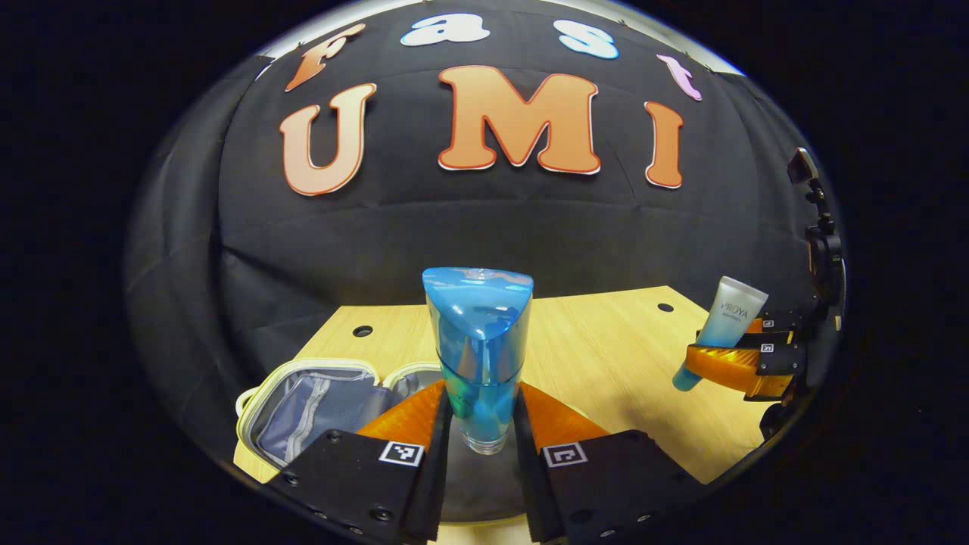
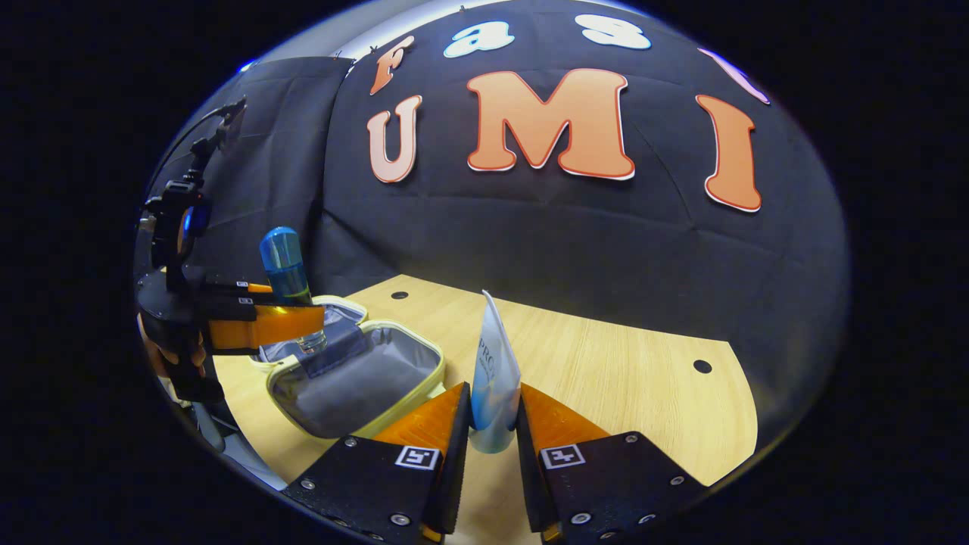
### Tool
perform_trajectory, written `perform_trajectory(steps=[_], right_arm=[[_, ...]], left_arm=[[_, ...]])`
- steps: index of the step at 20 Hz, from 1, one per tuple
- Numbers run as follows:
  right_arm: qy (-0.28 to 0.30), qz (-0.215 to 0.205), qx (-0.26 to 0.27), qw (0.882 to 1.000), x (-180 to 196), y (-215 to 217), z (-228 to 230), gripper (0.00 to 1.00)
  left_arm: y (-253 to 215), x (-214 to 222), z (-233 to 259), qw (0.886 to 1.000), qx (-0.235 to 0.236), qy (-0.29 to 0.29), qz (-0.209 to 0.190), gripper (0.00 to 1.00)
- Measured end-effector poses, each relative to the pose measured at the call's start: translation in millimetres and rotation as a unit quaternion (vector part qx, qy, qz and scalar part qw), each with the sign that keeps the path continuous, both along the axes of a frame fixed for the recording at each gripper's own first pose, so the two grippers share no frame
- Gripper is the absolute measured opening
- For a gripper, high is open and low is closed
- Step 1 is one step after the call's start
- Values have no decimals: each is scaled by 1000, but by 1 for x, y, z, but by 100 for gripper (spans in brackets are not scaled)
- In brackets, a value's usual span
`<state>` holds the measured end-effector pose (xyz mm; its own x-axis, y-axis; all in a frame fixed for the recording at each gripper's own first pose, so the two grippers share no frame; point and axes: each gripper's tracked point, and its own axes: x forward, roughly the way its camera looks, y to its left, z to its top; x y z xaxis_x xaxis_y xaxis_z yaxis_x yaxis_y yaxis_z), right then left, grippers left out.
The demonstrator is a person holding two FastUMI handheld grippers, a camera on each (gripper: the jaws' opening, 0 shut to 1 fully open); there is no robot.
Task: First open the suitcase, pack the skin care products into it, and then close the suitcase.
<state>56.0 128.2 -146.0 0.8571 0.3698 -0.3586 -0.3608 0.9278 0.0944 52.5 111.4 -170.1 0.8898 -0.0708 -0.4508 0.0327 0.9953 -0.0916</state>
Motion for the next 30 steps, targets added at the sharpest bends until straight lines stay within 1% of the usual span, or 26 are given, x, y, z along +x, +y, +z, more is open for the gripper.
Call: perform_trajectory(steps=[4, 6, 8, 10, 12, 13, 14, 17, 20, 21, 22, 24, 27, 30], right_arm=[[6, -3, 19, 1000, -10, 29, 5, 34], [11, 1, 19, 1000, -15, 44, -1, 35], [13, -4, 15, 1000, -18, 53, -8, 34], [21, -18, 18, 999, -20, 59, -12, 34], [27, -33, 25, 999, -20, 64, -15, 35], [28, -42, 25, 998, -19, 66, -15, 34], [31, -46, 24, 998, -21, 68, -17, 35], [38, -67, 18, 997, -19, 69, -21, 35], [43, -84, 15, 995, -16, 69, -23, 35], [45, -88, 14, 995, -15, 70, -24, 34], [45, -93, 11, 995, -15, 67, -24, 34], [47, -100, 9, 994, -14, 66, -24, 34], [54, -101, 8, 993, -12, 67, -26, 35], [64, -93, 9, 994, -11, 73, -31, 35]], left_arm=[[28, -7, -31, 999, 8, 43, -7, 42], [39, -11, -56, 997, 11, 75, -16, 42], [45, -12, -83, 994, 12, 107, -29, 43], [46, -14, -109, 989, 15, 141, -49, 44], [47, -13, -133, 983, 14, 169, -64, 43], [45, -14, -144, 980, 11, 184, -73, 44], [43, -13, -153, 977, 9, 196, -80, 43], [38, -15, -173, 968, -1, 229, -99, 44], [35, -14, -193, 961, -21, 261, -92, 43], [33, -3, -197, 963, -22, 252, -95, 42], [34, -4, -200, 959, -16, 265, -99, 43], [30, -1, -208, 955, -12, 276, -105, 43], [31, -5, -222, 948, -16, 305, -93, 43], [33, -4, -224, 944, -35, 319, -79, 42]])
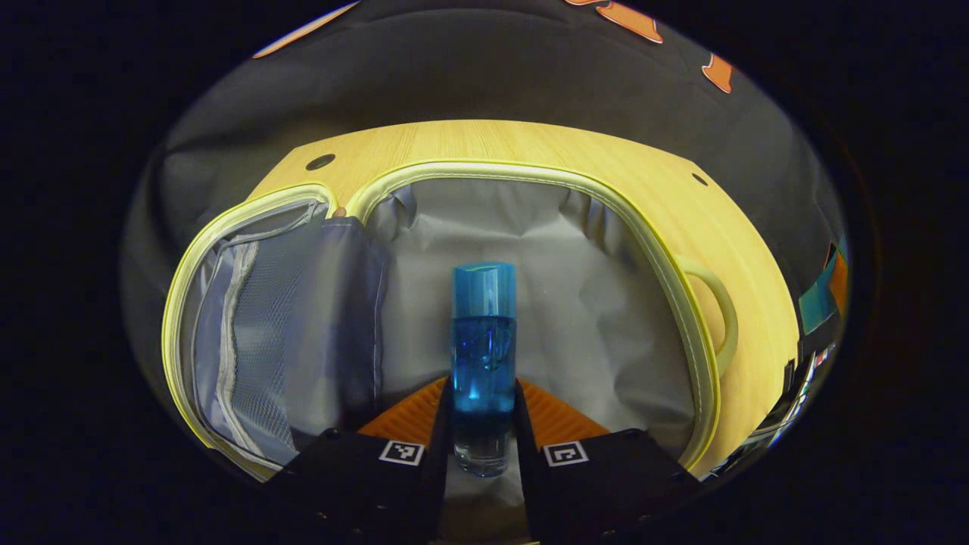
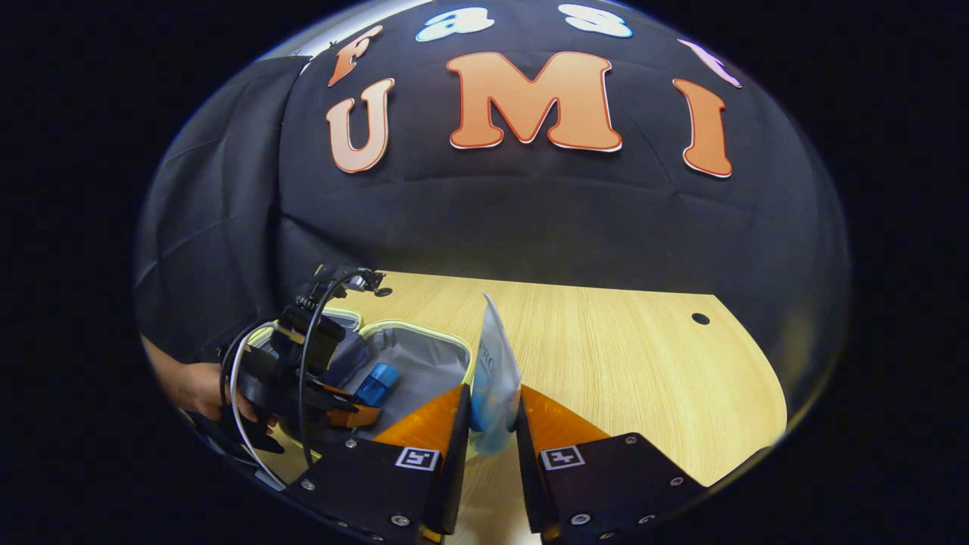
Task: First open the suitcase, pack the skin care products into it, and then close the suitcase.
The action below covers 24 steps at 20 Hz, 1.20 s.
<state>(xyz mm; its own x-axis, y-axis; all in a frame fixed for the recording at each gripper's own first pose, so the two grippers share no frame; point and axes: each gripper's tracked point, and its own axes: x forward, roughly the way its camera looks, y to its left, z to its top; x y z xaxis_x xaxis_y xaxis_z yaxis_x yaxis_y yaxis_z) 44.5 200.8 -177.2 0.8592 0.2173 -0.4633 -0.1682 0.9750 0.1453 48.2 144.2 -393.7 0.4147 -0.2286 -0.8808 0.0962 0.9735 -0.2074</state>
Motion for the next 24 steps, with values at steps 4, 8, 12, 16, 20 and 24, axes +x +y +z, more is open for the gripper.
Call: perform_trajectory(steps=[4, 8, 12, 16, 20, 24], right_arm=[[10, 20, 1, 1000, -1, 13, -4, 35], [23, 31, 16, 999, 4, 27, -6, 34], [40, 42, 31, 998, 10, 42, -13, 35], [53, 50, 32, 997, 11, 58, -21, 35], [84, 64, 35, 994, 7, 82, -40, 34], [119, 77, 36, 989, 1, 107, -60, 35]], left_arm=[[-1, -4, 1, 1000, -9, 19, 3, 45], [-1, -4, 13, 1000, -22, -1, 2, 50], [11, -9, 44, 998, -40, -50, -7, 76], [39, -12, 80, 994, -54, -96, 10, 78], [80, -9, 114, 988, -54, -142, 40, 92], [127, -9, 142, 981, -42, -176, 74, 92]])
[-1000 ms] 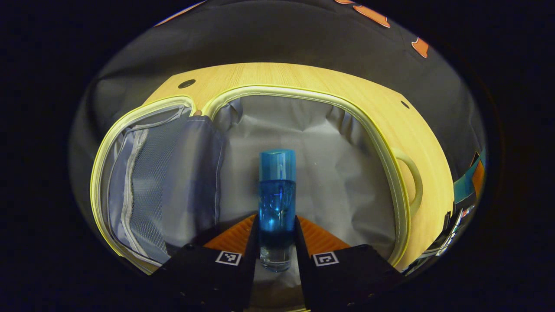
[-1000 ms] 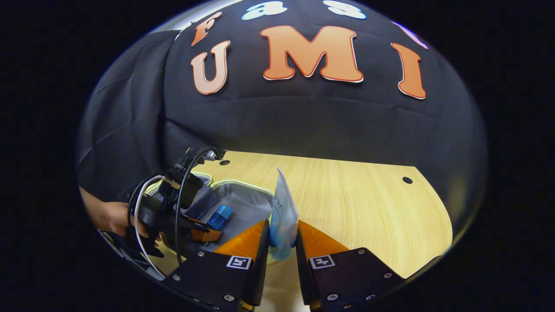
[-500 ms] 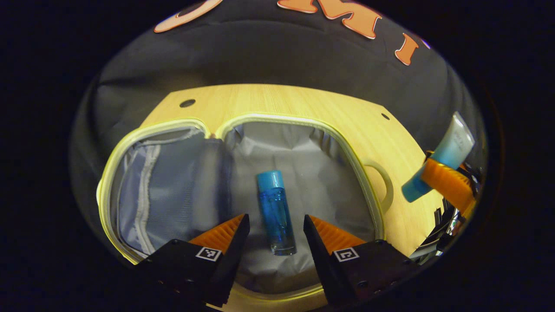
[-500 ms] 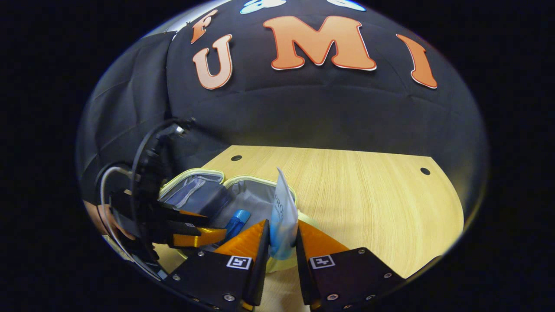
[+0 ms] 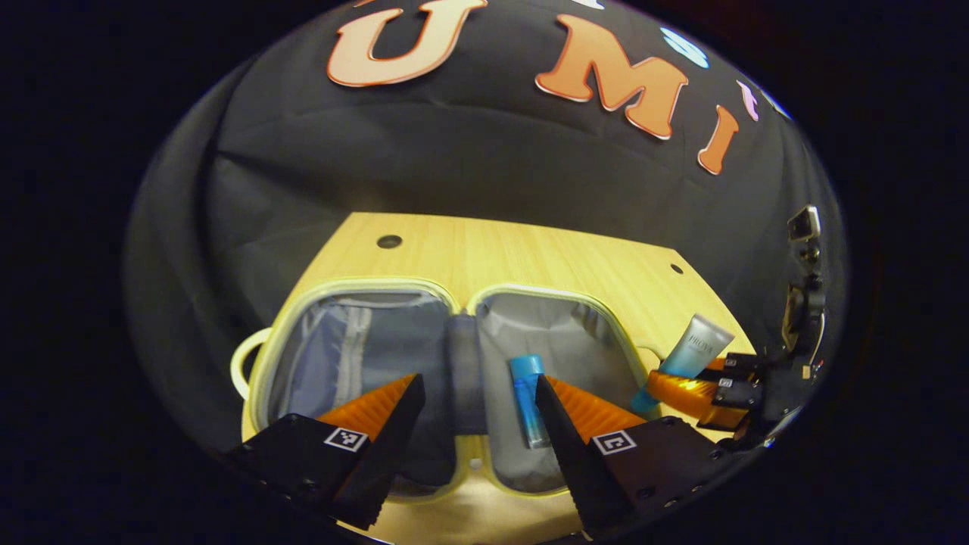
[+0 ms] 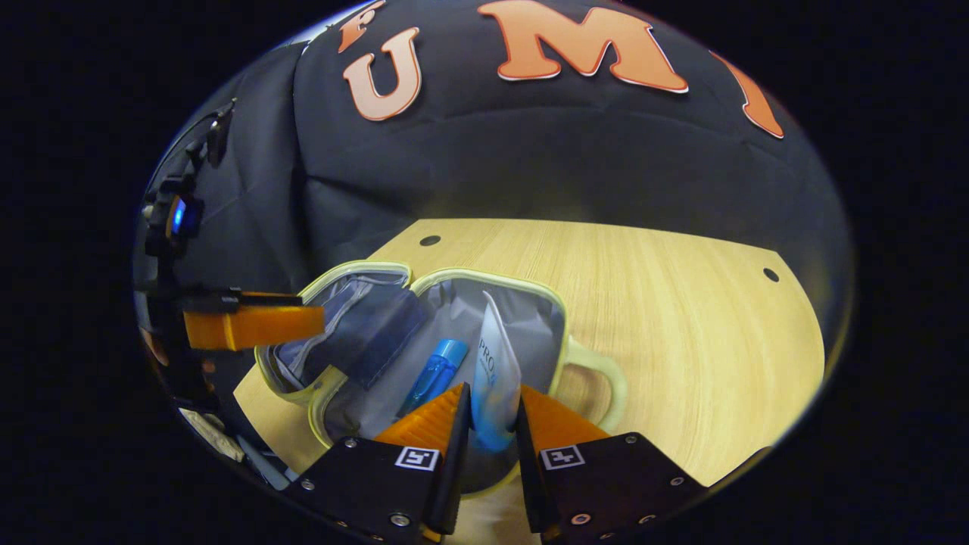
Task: First open the suitcase, pack the skin care products into it, and then close the suitcase.
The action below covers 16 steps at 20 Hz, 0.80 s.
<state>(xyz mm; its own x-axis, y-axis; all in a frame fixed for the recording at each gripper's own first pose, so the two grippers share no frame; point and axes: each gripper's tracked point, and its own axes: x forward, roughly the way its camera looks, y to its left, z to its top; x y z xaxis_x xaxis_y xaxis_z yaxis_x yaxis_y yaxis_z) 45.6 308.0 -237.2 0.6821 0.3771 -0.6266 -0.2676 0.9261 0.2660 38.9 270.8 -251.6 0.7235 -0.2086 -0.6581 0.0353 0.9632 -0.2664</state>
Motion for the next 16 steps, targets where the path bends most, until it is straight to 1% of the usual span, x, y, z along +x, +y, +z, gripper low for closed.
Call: perform_trajectory(steps=[2, 5, 10, 11, 12, 13, 14, 15, 16], right_arm=[[25, 6, 6, 1000, -1, 12, -13, 35], [66, 14, -3, 998, -5, 22, -37, 35], [98, 26, -11, 995, -11, 38, -59, 35], [96, 22, -6, 995, -7, 39, -57, 35], [100, 18, -8, 995, -3, 39, -59, 35], [104, 7, -12, 994, 1, 37, -62, 35], [109, 2, -18, 994, 3, 34, -66, 30], [114, 0, -23, 993, 4, 34, -69, 35], [109, 2, -25, 994, 3, 34, -67, 35]], left_arm=[[28, -2, 9, 1000, 6, -11, 22, 92], [70, -9, 23, 998, 18, -23, 58, 92], [133, -28, 12, 992, 26, -8, 120, 92], [146, -32, 8, 990, 24, -1, 136, 87], [159, -34, 3, 988, 20, 2, 153, 92], [170, -37, 1, 986, 15, 7, 168, 92], [184, -40, -2, 983, 12, 11, 183, 92], [196, -41, -5, 980, 8, 14, 197, 92], [207, -40, -12, 977, 2, 18, 211, 92]])
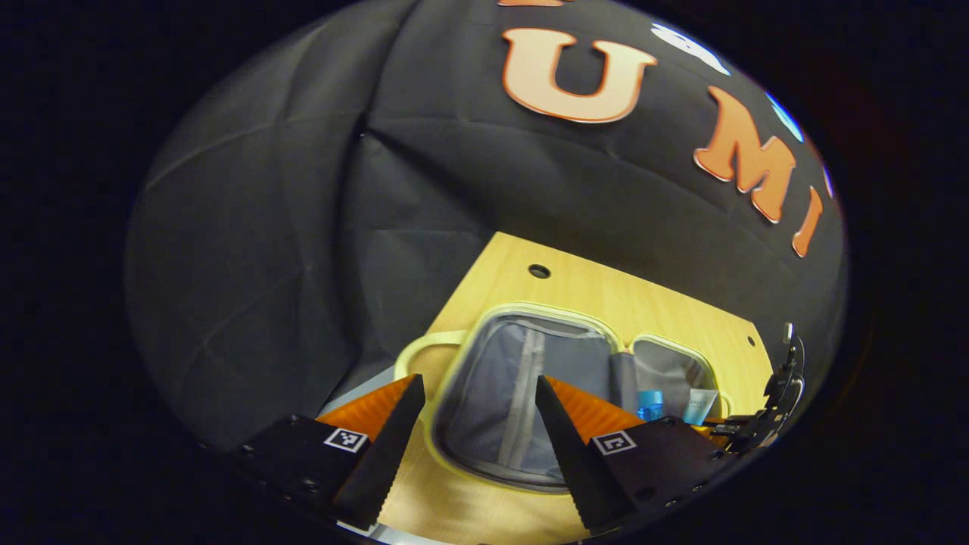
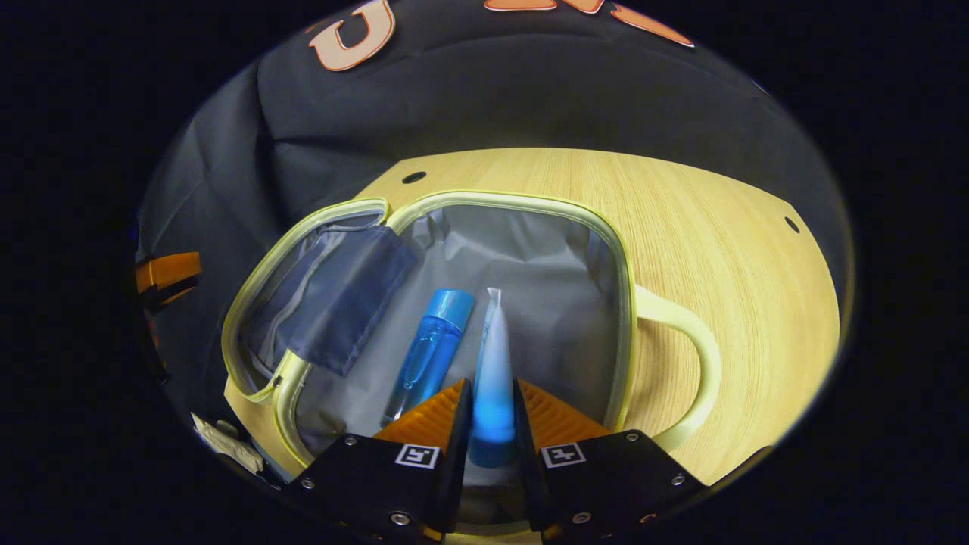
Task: First open the suitcase, pack the skin care products into it, and then close the suitcase.
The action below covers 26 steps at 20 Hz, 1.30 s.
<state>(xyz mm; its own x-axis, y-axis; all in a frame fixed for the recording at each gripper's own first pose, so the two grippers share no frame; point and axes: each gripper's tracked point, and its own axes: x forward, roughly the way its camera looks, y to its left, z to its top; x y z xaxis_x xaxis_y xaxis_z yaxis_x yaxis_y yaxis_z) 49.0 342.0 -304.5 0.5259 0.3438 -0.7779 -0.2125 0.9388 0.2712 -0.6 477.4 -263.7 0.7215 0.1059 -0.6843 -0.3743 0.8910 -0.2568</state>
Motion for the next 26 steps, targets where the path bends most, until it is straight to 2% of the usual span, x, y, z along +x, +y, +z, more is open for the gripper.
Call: perform_trajectory(steps=[2, 4, 5, 9, 11, 12, 14, 17, 19, 21, 22, 23, 24, 25, 26], right_arm=[[-5, 4, -8, 1000, -1, -1, 1, 35], [-1, -4, -10, 1000, 0, -5, 2, 30], [0, -8, -5, 1000, -1, -4, 5, 35], [-27, -31, 1, 999, 6, -21, 26, 40], [-47, -44, 1, 998, 9, -33, 41, 49], [-63, -49, -5, 997, 11, -42, 50, 58], [-99, -53, -24, 993, 11, -58, 69, 71], [-148, -60, -35, 987, 11, -75, 102, 81], [-173, -65, -43, 982, 13, -86, 122, 84], [-193, -70, -50, 977, 12, -95, 138, 85], [-199, -72, -52, 976, 12, -100, 145, 86], [-205, -76, -53, 974, 12, -104, 152, 86], [-210, -81, -53, 973, 12, -109, 158, 86], [-219, -85, -52, 971, 12, -114, 164, 86], [-227, -92, -57, 968, 13, -121, 169, 86]], left_arm=[[14, 0, -10, 999, -39, 1, 23, 92], [29, -1, -23, 996, -70, 1, 52, 92], [35, -3, -32, 994, -83, 4, 65, 92], [53, 1, -67, 979, -166, 12, 118, 92], [55, 6, -77, 964, -221, 7, 146, 92], [53, 8, -84, 958, -240, 8, 155, 92], [57, 13, -98, 950, -261, 8, 170, 92], [55, 18, -113, 931, -316, 7, 180, 92], [54, 19, -129, 920, -343, 19, 189, 72], [38, 25, -136, 907, -385, 20, 167, 50], [44, 20, -139, 908, -382, 26, 169, 56], [53, 18, -147, 907, -383, 26, 172, 40], [41, 25, -149, 905, -391, 17, 164, 24], [41, 27, -144, 906, -392, 7, 158, 21], [47, 33, -144, 912, -381, 0, 151, 20]])
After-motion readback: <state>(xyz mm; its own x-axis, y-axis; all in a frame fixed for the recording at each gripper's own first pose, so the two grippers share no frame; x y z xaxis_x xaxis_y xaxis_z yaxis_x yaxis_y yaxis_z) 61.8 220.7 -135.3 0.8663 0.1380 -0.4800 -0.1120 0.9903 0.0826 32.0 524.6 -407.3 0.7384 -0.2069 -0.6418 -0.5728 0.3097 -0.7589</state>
